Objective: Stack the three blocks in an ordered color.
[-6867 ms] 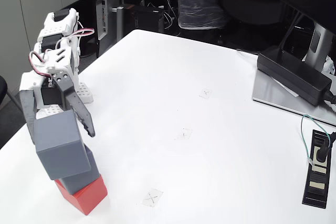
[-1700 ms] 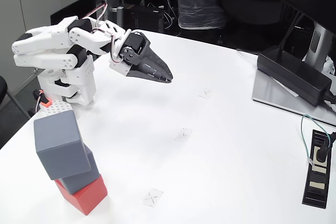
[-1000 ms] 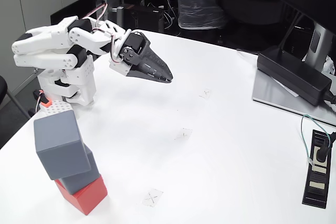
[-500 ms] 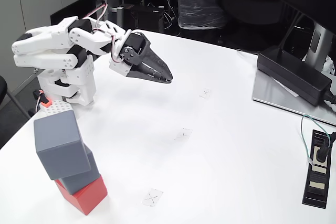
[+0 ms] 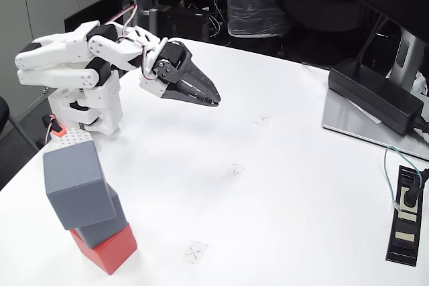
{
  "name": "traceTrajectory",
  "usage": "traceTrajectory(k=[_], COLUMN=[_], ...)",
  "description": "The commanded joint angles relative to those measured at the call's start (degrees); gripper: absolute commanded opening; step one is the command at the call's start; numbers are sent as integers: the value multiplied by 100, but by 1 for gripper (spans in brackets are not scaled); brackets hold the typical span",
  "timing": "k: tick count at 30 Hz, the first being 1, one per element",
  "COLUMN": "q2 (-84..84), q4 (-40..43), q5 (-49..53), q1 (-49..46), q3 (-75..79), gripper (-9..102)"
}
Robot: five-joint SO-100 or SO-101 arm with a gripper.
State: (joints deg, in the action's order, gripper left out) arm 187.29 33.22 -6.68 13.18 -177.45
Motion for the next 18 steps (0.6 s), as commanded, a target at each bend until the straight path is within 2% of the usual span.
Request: traceTrajectory(k=[1, 18], q2=[-9, -9], q4=[18, 26], q5=[18, 62], q1=[-26, -26], q3=[26, 26], gripper=[0, 0])
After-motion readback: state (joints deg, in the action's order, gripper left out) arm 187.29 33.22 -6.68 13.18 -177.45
